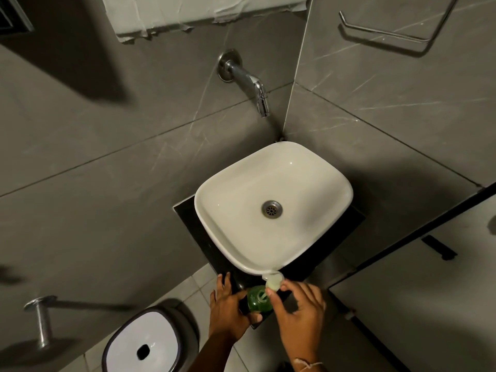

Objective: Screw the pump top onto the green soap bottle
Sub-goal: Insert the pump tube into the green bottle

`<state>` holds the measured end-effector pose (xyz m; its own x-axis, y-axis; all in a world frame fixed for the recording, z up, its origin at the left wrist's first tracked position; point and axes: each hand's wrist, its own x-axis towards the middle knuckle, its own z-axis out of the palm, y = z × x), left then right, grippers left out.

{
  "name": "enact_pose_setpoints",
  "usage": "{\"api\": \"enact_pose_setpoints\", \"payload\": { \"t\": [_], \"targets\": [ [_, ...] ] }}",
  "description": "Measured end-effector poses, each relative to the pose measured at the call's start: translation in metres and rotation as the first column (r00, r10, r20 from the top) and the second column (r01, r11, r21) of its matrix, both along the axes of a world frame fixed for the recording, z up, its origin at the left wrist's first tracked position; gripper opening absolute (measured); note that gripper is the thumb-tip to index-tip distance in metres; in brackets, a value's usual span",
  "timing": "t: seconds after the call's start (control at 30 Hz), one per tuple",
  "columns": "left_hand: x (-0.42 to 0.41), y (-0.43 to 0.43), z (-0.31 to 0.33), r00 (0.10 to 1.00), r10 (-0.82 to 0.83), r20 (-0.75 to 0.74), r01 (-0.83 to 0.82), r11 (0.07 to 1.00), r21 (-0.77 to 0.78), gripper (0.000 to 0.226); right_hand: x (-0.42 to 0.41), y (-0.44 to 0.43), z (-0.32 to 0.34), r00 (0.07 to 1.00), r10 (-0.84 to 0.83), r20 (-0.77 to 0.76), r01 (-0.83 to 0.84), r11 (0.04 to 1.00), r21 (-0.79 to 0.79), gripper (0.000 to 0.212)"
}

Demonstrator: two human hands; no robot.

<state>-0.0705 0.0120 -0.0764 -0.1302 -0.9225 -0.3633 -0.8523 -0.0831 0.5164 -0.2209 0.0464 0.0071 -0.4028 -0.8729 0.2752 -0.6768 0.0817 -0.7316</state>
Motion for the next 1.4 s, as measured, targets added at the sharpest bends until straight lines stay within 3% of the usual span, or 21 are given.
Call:
{"api": "enact_pose_setpoints", "payload": {
  "t": [0.27, 0.4, 0.47, 0.6, 0.8, 1.03, 1.13, 1.2, 1.4],
  "targets": [
    [0.002, 0.001, -0.002, 1.000, -0.020, 0.008, 0.021, 0.999, -0.040, 0.061, 0.007, 0.006, -0.032, 0.990, 0.124, -0.066, -0.107, 0.971, 0.215, 0.033],
    [0.002, 0.002, -0.003, 0.999, -0.037, 0.040, 0.039, 0.998, -0.051, 0.061, 0.003, 0.007, -0.036, 0.983, 0.180, -0.044, -0.161, 0.946, 0.283, 0.056],
    [0.003, 0.002, -0.004, 0.999, -0.034, 0.042, 0.036, 0.998, -0.050, 0.061, 0.003, 0.004, -0.037, 0.975, 0.219, -0.032, -0.202, 0.940, 0.276, 0.056],
    [0.001, 0.003, -0.005, 0.999, -0.021, 0.042, 0.023, 0.999, -0.042, 0.063, 0.003, -0.006, -0.039, 0.985, 0.170, 0.036, -0.174, 0.960, 0.220, 0.029],
    [0.002, 0.004, -0.007, 0.998, -0.028, 0.062, 0.032, 0.998, -0.059, 0.060, 0.014, -0.008, -0.045, 0.994, 0.067, 0.090, -0.085, 0.973, 0.217, 0.048],
    [0.002, 0.003, -0.007, 0.998, -0.029, 0.063, 0.034, 0.997, -0.070, 0.062, 0.007, -0.005, -0.049, 0.977, 0.154, 0.145, -0.178, 0.969, 0.170, 0.029],
    [0.002, 0.004, -0.009, 0.997, -0.028, 0.078, 0.034, 0.997, -0.071, 0.059, 0.016, -0.009, -0.044, 0.989, 0.058, 0.134, -0.084, 0.976, 0.201, 0.051],
    [0.002, 0.004, -0.011, 0.996, -0.027, 0.084, 0.033, 0.997, -0.076, 0.053, 0.020, -0.009, -0.041, 0.993, 0.022, 0.114, -0.047, 0.974, 0.220, 0.055],
    [0.003, 0.004, -0.013, 0.997, -0.035, 0.073, 0.042, 0.995, -0.094, 0.058, 0.008, -0.004, -0.048, 0.966, 0.174, 0.190, -0.206, 0.965, 0.161, 0.042]
  ]
}}
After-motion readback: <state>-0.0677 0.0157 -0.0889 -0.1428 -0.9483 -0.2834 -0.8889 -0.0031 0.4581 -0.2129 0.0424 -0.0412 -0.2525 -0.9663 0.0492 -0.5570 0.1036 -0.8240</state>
